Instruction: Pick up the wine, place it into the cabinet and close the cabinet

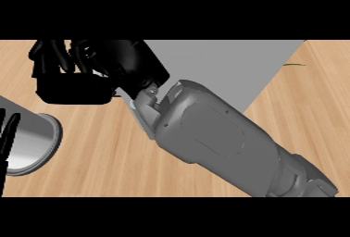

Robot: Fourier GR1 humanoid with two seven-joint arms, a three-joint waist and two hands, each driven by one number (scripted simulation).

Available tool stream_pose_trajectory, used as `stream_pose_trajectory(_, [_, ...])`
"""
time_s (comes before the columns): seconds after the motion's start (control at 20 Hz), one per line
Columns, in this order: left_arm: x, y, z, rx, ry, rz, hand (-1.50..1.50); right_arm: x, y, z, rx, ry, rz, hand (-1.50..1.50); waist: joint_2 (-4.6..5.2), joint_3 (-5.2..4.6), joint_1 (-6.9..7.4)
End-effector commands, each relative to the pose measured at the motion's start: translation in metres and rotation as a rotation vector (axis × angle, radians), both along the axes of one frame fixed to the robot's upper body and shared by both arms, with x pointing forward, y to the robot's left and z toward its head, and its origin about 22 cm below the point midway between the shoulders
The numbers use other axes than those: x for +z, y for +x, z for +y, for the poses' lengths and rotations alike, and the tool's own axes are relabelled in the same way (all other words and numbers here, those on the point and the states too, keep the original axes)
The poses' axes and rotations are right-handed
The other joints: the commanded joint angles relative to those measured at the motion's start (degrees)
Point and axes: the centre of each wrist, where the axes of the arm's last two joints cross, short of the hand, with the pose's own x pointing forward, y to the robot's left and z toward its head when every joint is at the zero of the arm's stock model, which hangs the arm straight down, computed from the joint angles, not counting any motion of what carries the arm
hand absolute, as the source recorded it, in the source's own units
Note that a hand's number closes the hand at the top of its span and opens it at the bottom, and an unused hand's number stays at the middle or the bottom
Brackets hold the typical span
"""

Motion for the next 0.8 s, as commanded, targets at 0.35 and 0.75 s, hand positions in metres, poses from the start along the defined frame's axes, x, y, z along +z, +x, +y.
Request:
stream_pose_trajectory(0.35, [0.003,0.013,0.000,-0.008,0.003,-0.010,-1.50,-0.011,0.066,-0.047,-0.170,-0.019,-0.004,1.50,1.67,0.74,-1.60])
stream_pose_trajectory(0.75, [0.004,0.010,-0.003,-0.007,-0.001,-0.008,-1.50,-0.025,0.081,-0.053,-0.187,-0.062,-0.035,1.50,1.84,0.69,-0.98])
